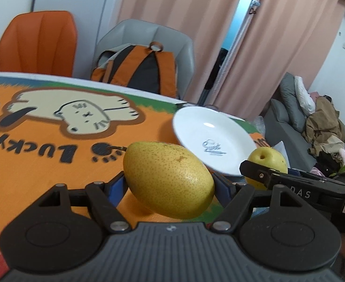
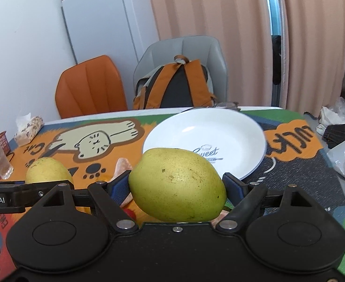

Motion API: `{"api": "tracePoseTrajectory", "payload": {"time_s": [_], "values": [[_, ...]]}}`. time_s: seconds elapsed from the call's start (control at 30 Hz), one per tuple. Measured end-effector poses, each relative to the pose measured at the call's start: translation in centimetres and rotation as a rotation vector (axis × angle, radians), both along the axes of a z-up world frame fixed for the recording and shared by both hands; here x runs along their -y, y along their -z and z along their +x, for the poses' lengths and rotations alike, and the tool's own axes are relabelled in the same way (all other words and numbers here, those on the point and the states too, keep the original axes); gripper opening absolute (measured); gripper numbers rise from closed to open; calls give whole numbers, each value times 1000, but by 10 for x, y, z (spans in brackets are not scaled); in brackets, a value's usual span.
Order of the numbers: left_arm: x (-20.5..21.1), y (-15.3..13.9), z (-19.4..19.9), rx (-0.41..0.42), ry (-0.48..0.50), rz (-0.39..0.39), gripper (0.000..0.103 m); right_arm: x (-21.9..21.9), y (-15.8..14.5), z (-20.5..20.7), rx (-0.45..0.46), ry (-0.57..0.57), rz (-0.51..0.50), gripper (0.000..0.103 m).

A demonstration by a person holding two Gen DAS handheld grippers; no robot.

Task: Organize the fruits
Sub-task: 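Carry the yellow pear in the left tool while the right tool carries the green pear to the plate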

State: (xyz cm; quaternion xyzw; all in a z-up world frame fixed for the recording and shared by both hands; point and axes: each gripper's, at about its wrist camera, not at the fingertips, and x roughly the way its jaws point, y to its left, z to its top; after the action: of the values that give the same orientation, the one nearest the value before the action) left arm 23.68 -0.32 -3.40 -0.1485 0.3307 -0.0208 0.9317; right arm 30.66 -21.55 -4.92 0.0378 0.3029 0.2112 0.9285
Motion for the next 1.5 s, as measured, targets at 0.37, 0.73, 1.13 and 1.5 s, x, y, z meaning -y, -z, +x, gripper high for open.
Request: {"api": "tracePoseTrajectory", "payload": {"time_s": [0.37,0.73,1.13,1.5], "values": [[13,-15,29,35,43,24,75,13,-14,22,43,24,23,81],[16,-20,65,31,79,35,75,18,-19,56,49,41,43,81],[20,-20,113,34,71,32,75,15,-14,98,34,49,72,81],[34,-4,151,4,81,53,75,21,19,129,-45,65,89,81]]}}
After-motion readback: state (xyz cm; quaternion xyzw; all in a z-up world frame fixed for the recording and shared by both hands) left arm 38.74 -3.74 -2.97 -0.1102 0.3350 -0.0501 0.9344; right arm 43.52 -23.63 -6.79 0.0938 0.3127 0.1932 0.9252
